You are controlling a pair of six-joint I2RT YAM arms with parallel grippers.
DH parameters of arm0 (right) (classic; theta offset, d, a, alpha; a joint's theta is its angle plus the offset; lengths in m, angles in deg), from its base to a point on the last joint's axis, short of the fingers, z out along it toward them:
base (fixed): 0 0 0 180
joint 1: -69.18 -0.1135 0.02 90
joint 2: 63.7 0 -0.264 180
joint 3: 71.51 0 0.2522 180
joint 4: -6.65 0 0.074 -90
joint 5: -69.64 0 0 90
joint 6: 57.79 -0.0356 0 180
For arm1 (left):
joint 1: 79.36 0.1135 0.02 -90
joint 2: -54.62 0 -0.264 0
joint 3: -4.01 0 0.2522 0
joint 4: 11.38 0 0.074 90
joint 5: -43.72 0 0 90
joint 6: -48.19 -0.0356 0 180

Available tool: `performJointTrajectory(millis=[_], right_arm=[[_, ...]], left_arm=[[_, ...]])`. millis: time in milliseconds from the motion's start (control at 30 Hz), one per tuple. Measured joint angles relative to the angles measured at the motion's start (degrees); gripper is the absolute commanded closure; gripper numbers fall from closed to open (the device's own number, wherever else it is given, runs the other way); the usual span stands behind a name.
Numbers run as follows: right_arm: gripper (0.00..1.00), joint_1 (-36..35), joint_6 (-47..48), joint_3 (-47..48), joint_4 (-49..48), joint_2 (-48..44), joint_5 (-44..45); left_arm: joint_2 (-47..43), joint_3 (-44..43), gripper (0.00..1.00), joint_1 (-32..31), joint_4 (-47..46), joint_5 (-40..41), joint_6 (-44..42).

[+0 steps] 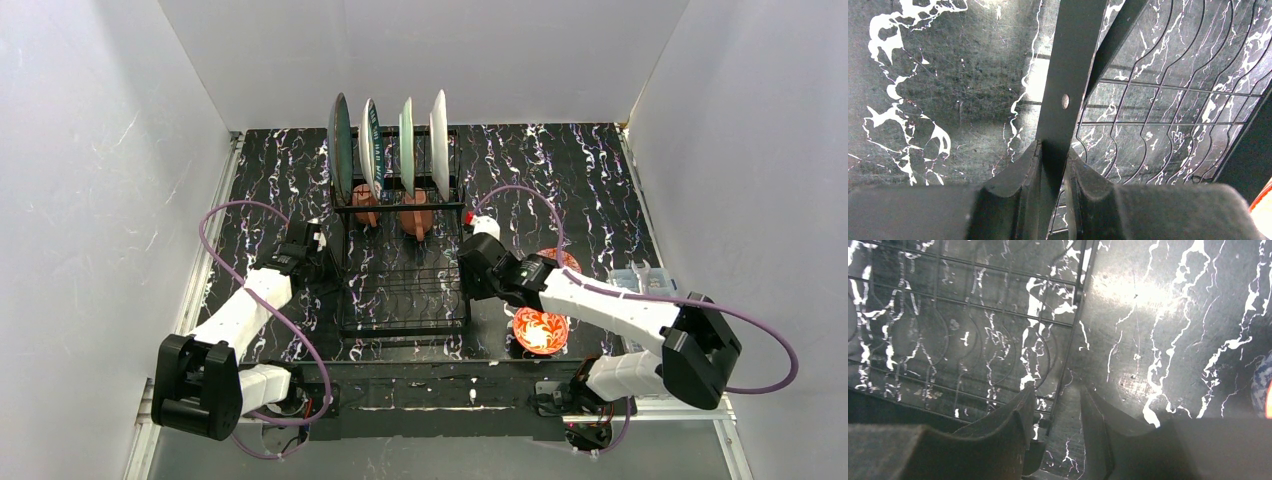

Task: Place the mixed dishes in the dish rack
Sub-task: Move the dish rack to the center of the board.

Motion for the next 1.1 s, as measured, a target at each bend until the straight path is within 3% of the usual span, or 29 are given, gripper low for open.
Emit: performJointTrajectory(millis=[267, 600, 1100], right_arm=[[0.63, 0.0, -1.14, -1.81, -0.92, 4.04, 0.31], [0.99, -0.2, -0.9, -1.46, -3.04, 7.32, 1.31], [0.99, 3.69, 5.79, 2.12, -0.92, 10.67, 2.25]], left_arm=[[0.0, 0.11, 1.0, 0.07, -0.17, -0.2, 0.42], [0.11, 0.15, 1.0, 0.09, -0.24, -1.31, 0.37], [0.98, 0.15, 1.0, -1.9, -1.14, -3.45, 0.5]])
